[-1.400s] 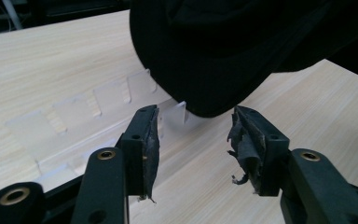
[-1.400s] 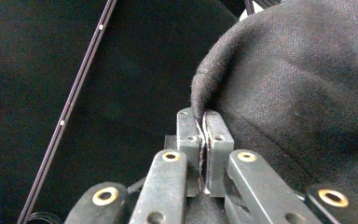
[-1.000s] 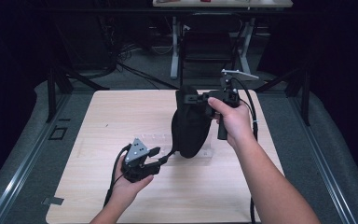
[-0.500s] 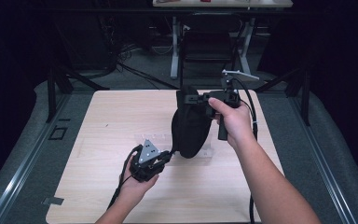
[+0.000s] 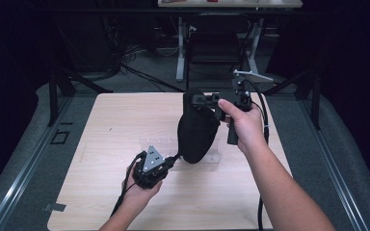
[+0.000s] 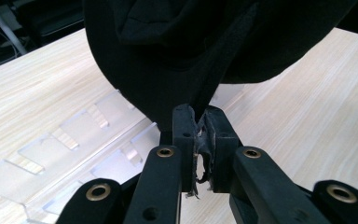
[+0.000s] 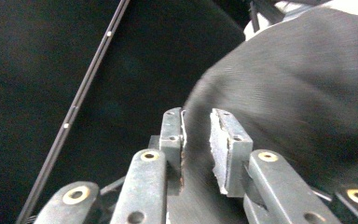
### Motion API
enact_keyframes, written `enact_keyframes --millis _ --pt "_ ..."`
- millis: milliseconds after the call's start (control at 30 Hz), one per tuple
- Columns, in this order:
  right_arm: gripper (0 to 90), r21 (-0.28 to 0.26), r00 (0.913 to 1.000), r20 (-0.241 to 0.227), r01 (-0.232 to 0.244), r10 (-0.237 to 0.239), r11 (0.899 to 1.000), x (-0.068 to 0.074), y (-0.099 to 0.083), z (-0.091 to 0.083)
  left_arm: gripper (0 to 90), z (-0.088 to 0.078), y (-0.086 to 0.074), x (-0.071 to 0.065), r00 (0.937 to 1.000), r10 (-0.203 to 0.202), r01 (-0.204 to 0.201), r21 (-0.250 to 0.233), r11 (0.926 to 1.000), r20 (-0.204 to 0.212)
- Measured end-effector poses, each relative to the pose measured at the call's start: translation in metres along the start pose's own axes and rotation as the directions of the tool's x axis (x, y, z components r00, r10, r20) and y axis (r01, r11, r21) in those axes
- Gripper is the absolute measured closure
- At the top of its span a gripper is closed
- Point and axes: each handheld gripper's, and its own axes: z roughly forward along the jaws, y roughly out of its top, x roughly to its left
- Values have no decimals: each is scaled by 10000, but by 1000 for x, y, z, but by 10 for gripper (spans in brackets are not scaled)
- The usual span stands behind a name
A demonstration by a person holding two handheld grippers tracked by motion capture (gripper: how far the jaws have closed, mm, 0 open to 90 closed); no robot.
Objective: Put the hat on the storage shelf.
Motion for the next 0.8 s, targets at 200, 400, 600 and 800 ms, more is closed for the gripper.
enact_keyframes --millis 200,400,600,800 --pt "720 -172 9997 183 177 -174 9997 -1 0 -18 861 -3 -7 3 9989 239 -232 164 9996 -399" --pt "712 -302 9980 496 401 -386 9987 -1 -2 -34 861 -1 -21 9 9972 308 -264 652 9975 -684" --pt "706 -248 9945 761 738 -717 9970 1 -5 -43 852 3 -38 20 9972 -219 284 906 9955 -714" --pt "694 -215 9909 1030 897 -871 9957 2 -6 -46 850 3 -40 17 9964 -43 117 880 9961 -843"
